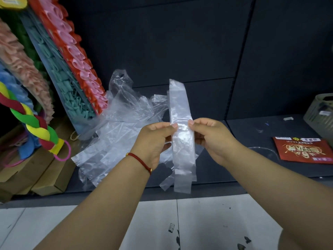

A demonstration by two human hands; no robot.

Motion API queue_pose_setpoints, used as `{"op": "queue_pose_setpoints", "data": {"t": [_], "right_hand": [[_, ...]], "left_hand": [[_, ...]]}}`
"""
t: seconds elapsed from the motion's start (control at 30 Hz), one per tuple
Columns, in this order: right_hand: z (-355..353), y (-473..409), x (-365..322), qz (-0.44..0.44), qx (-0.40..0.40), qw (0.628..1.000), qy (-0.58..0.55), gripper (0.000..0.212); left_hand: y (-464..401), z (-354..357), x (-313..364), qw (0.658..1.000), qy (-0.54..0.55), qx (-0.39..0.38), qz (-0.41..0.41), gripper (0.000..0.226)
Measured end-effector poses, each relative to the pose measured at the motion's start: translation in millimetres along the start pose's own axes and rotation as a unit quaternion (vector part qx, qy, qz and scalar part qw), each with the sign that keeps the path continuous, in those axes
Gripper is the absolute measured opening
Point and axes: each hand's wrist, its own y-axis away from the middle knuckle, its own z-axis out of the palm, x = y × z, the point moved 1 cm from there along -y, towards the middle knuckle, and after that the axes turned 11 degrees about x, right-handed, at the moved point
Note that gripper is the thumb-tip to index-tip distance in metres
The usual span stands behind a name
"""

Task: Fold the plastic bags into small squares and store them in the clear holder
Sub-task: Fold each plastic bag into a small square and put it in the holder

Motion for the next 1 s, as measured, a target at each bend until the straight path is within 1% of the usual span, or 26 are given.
{"op": "queue_pose_setpoints", "data": {"t": [0.07,0.13,0.27,0.33,0.37,0.43,0.5,0.57,0.63,0.67,0.7,0.8,0.9,1.0], "right_hand": [[1,0,-1,0.007,0.003,1.000,-0.017,0.019],[1,1,-3,0.008,0.001,1.000,-0.028,0.021],[3,3,-5,-0.028,-0.021,0.999,0.025,0.033],[2,3,-7,-0.028,-0.021,0.999,0.030,0.030],[1,2,-9,-0.020,-0.023,0.999,0.028,0.027],[-2,1,-13,0.007,-0.035,0.999,0.020,0.020],[-6,1,-17,0.033,-0.055,0.998,0.013,0.016],[-8,0,-19,0.046,-0.069,0.997,0.003,0.017],[-9,0,-20,0.050,-0.072,0.996,-0.005,0.022],[-10,-1,-20,0.050,-0.073,0.996,-0.005,0.022],[-10,-1,-20,0.048,-0.075,0.996,-0.002,0.020],[-13,-2,-19,0.041,-0.074,0.996,0.012,0.017],[-13,-2,-18,0.030,-0.069,0.997,0.031,0.013],[-13,-3,-15,0.023,-0.046,0.998,0.041,0.010]], "left_hand": [[0,1,0,0.999,0.031,-0.012,-0.018,0.008],[-1,1,1,0.998,0.051,-0.019,-0.028,0.011],[1,-1,1,0.998,0.057,-0.009,-0.010,0.009],[2,0,3,0.999,0.016,0.018,0.034,0.008],[3,0,5,0.997,-0.016,0.035,0.070,0.012],[8,0,12,0.983,-0.074,0.045,0.163,0.033],[9,-1,13,0.963,-0.108,0.015,0.245,0.049],[6,-2,9,0.948,-0.127,-0.021,0.292,0.050],[4,-2,5,0.935,-0.144,-0.030,0.324,0.047],[4,-2,5,0.934,-0.139,-0.032,0.328,0.049],[4,-1,4,0.939,-0.120,-0.040,0.319,0.051],[6,1,3,0.963,-0.037,-0.087,0.252,0.059],[2,2,2,0.985,0.014,-0.081,0.153,0.066],[-2,3,1,0.990,0.090,-0.088,0.064,0.067]]}}
